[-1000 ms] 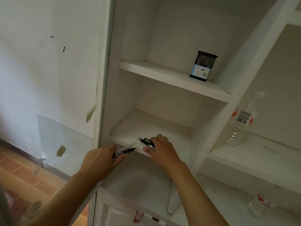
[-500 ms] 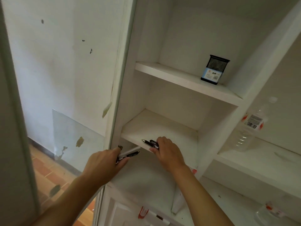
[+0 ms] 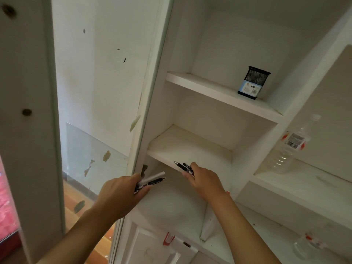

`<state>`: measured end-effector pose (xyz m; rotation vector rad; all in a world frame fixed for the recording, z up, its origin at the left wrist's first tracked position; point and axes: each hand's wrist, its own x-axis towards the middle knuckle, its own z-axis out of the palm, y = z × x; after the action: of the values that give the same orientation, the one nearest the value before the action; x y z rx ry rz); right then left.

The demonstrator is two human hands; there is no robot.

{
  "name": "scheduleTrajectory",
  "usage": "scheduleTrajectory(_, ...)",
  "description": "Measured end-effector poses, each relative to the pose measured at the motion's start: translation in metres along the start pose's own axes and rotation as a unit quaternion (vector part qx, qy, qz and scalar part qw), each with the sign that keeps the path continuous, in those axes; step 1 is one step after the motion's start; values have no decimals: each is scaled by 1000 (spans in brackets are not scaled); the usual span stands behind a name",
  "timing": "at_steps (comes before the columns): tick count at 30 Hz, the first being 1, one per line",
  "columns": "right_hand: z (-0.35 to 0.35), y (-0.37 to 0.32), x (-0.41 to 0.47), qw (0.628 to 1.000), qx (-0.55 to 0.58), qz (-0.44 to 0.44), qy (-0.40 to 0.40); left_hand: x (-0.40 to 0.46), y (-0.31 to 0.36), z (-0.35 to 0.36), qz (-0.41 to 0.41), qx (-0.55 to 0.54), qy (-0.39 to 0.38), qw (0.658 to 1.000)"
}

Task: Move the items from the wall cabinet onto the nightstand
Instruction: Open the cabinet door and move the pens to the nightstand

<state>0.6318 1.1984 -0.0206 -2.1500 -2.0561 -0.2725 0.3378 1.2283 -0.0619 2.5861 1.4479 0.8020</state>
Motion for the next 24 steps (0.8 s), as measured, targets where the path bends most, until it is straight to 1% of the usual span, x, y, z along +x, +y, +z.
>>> scheduleTrajectory(6, 9, -10, -56, 999, 40, 14, -29, -30, 0, 19, 34, -29, 9, 999)
scheduleTrajectory(10, 23, -18, -94, 995, 66, 25, -67, -59, 3, 30, 21, -8, -18, 1000)
scheduleTrajectory(13, 35, -25, -118, 993, 76, 14, -90, -88, 7, 30, 7, -3, -29, 1000)
scheduleTrajectory(17, 48, -37, -134, 991, 99, -23, -91, -124, 5, 23, -36, 26, -37, 998)
scheduleTrajectory(20, 57, -46, -142, 985, 131, -46, -104, -155, 5, 14, -86, 41, -63, 993)
scheduleTrajectory(24, 64, -59, -155, 974, 157, -108, -125, -204, 13, 3, -134, 71, -39, 988)
